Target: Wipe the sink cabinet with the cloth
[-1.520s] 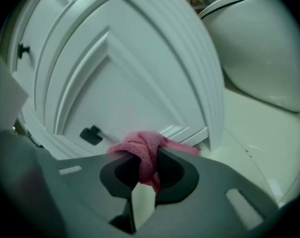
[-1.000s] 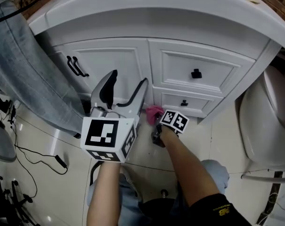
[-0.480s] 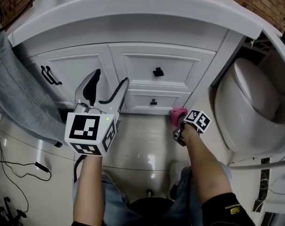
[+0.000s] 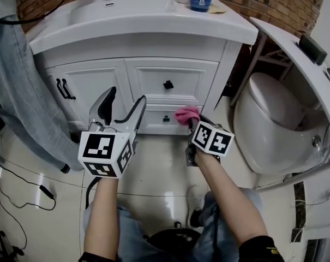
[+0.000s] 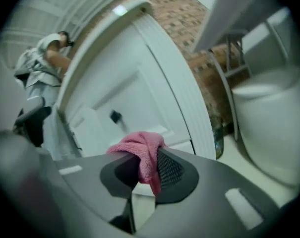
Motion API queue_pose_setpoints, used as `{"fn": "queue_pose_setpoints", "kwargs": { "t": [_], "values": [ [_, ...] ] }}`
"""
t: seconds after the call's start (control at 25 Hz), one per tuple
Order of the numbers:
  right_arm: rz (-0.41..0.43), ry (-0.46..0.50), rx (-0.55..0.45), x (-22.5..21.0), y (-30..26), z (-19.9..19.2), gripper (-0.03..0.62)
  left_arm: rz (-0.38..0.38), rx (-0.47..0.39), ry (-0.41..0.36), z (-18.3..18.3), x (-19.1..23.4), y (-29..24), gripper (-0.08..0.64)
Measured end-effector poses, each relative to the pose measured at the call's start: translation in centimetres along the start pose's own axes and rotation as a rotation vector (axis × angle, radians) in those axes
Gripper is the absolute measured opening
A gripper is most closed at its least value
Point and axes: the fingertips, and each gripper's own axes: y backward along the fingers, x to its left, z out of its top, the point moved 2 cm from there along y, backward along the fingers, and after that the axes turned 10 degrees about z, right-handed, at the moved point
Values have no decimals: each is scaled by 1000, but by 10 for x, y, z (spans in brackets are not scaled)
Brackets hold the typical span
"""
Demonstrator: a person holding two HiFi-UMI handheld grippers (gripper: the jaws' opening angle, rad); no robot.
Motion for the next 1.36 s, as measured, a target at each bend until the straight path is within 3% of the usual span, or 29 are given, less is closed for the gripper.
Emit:
{"fn": "queue_pose_setpoints", "kwargs": {
  "t": [0.16,0.32,0.56,0.76,1.36],
  "values": [
    [108,368,-163,81,75,61,49,-7,-39,33,18,-18,37,326],
    [112,508,-238,107,142,79,48,-19,-46,30,22,-40,61,321],
    [102,472,-304,108,201,84,48,-70,-18,-9,12,-83,88,321],
    [121,537,-291,127,208,76,48,-82,-19,9,9,-100,102,319],
    [142,568,-245,140,177,64,48,-79,-65,50,22,-83,97,311]
  ]
}}
